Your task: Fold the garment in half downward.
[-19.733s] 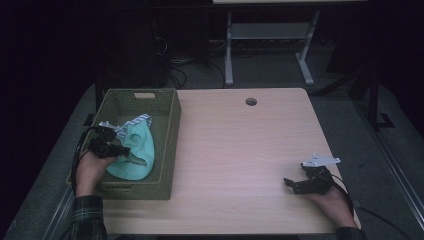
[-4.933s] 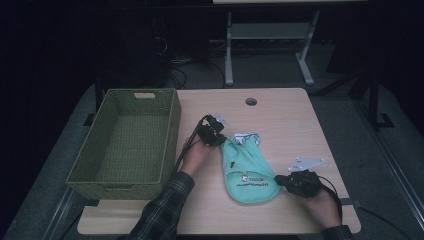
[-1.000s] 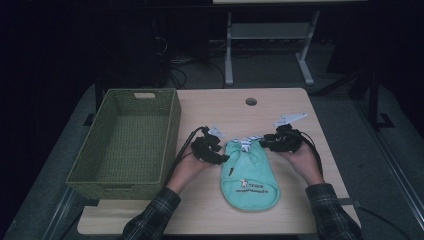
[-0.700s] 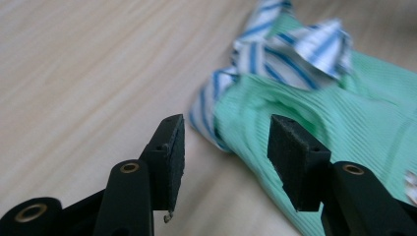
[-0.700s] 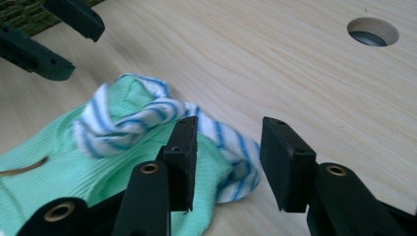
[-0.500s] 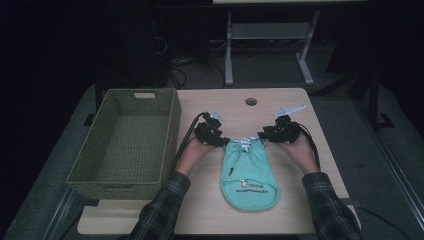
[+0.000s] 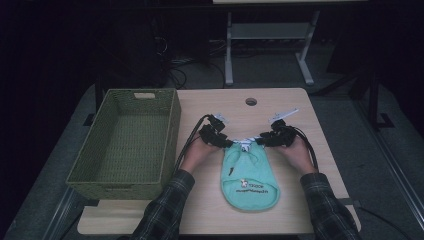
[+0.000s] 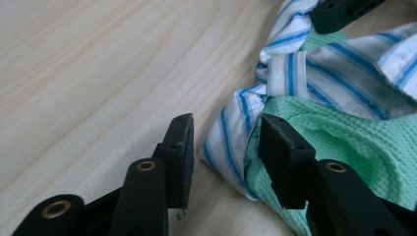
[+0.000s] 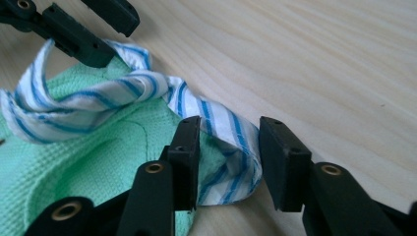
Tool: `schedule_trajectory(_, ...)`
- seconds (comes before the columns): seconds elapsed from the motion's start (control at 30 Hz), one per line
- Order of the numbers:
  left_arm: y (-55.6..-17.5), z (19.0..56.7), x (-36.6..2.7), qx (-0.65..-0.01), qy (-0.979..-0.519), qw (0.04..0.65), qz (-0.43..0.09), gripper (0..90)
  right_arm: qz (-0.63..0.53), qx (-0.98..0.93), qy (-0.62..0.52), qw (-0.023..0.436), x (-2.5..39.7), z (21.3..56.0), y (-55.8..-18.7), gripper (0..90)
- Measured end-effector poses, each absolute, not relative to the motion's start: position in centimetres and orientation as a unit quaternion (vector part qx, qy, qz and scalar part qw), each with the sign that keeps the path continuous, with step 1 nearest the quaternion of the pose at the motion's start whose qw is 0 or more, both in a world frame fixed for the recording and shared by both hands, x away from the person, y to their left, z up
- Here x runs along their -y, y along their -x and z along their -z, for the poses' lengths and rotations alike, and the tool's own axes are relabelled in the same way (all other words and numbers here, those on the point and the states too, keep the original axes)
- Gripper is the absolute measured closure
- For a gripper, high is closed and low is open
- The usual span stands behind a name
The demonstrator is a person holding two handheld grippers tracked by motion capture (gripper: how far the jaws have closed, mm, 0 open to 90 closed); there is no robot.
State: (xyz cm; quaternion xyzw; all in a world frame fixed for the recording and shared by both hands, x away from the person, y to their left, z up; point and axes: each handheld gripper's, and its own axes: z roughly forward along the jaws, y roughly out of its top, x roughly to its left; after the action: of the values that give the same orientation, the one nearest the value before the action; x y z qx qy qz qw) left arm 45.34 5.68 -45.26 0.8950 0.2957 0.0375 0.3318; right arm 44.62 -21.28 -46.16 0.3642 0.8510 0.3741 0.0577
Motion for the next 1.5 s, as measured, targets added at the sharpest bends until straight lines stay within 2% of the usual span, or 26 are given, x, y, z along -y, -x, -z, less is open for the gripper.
schedule_trajectory(0.23, -45.4, 45.7, -5.7, -0.289, -0.901, 0.322, -0.032, 62.6, -0.374, -0.855, -0.357, 0.047, 21.2, 46.7, -44.5, 64.1)
schedule_trajectory(0.43, -45.4, 45.7, -5.8, -0.281, -0.906, 0.315, -0.034, 68.8, -0.371, -0.858, -0.351, 0.055, 21.2, 47.0, -44.3, 70.3)
schedule_trajectory(0.6, -45.2, 45.7, -5.6, -0.278, -0.906, 0.315, -0.043, 73.6, -0.365, -0.864, -0.336, 0.080, 21.1, 47.1, -43.8, 77.8)
schedule_trajectory(0.8, -45.1, 45.7, -5.5, -0.273, -0.909, 0.311, -0.045, 79.2, -0.366, -0.864, -0.336, 0.083, 21.0, 47.1, -43.6, 86.0)
schedule_trajectory(1.1, -45.1, 45.4, -5.7, -0.291, -0.903, 0.314, -0.039, 82.6, -0.357, -0.860, -0.358, 0.068, 20.8, 46.8, -43.8, 87.0)
schedule_trajectory(1.5, -44.3, 42.5, -6.2, -0.285, -0.889, 0.348, -0.082, 82.8, -0.380, -0.851, -0.350, 0.091, 21.1, 43.8, -43.5, 87.1)
